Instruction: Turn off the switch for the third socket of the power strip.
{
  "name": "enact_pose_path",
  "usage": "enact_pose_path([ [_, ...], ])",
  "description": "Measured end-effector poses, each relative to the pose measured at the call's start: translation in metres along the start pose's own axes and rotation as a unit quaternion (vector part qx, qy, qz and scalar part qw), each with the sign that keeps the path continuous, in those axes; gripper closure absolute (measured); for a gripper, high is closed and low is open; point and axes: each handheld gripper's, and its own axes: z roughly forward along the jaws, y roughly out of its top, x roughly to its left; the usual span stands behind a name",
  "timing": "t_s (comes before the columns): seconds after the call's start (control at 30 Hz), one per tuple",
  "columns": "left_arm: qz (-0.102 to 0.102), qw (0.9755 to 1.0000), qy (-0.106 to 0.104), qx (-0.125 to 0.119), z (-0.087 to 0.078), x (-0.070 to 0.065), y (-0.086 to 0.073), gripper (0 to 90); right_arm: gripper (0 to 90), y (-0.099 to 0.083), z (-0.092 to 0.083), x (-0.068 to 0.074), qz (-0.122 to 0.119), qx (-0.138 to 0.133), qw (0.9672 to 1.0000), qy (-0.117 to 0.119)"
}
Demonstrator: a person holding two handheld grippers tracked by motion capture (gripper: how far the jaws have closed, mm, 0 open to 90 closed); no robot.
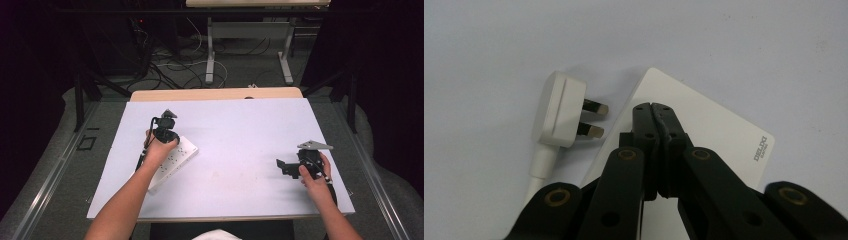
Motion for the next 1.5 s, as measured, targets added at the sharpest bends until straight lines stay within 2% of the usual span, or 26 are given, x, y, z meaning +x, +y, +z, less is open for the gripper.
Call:
enact_pose_path([
  [0.37, 0.000, 1.0000, -0.001, -0.002, 0.0001, 0.0004, -0.0009, 89.9, 0.0, 0.0003, 0.0000, 0.0011, 0.001, 0.001, 1.0000, -0.001],
  [0.53, -0.003, 1.0000, -0.008, -0.005, 0.0011, 0.0023, -0.0017, 89.9, 0.0, 0.0004, 0.0002, 0.0013, -0.001, 0.000, 1.0000, 0.001],
  [0.63, -0.001, 0.9997, -0.017, -0.016, 0.0039, 0.0017, -0.0028, 90.0, 0.0, 0.0005, 0.0001, 0.0010, -0.004, 0.000, 1.0000, -0.001],
  [0.73, 0.013, 0.9996, -0.015, -0.019, 0.0053, -0.0014, -0.0026, 89.9, 0.0, 0.0003, -0.0001, 0.0012, -0.001, 0.001, 1.0000, -0.001],
  [0.83, 0.017, 0.9997, -0.009, -0.017, 0.0055, -0.0034, -0.0018, 90.0, 0.0, 0.0001, 0.0001, 0.0001, -0.001, 0.000, 1.0000, 0.001],
  [0.97, 0.009, 0.9997, -0.015, -0.017, 0.0056, -0.0028, -0.0019, 90.0, 0.0, 0.0002, -0.0001, 0.0001, -0.002, -0.001, 1.0000, 0.001],
  [1.33, 0.011, 0.9997, -0.011, -0.020, 0.0060, -0.0034, -0.0012, 89.8, 0.0, 0.0000, 0.0001, -0.0003, -0.001, 0.000, 1.0000, 0.000],
  [1.37, 0.016, 0.9996, -0.008, -0.020, 0.0060, -0.0032, -0.0011, 89.8, 0.0, 0.0001, 0.0001, -0.0003, -0.001, 0.000, 1.0000, 0.000],
  [1.5, 0.017, 0.9996, -0.008, -0.022, 0.0062, -0.0047, -0.0009, 87.1, 0.0, -0.0001, 0.0002, -0.0004, -0.001, 0.000, 1.0000, 0.001],
])
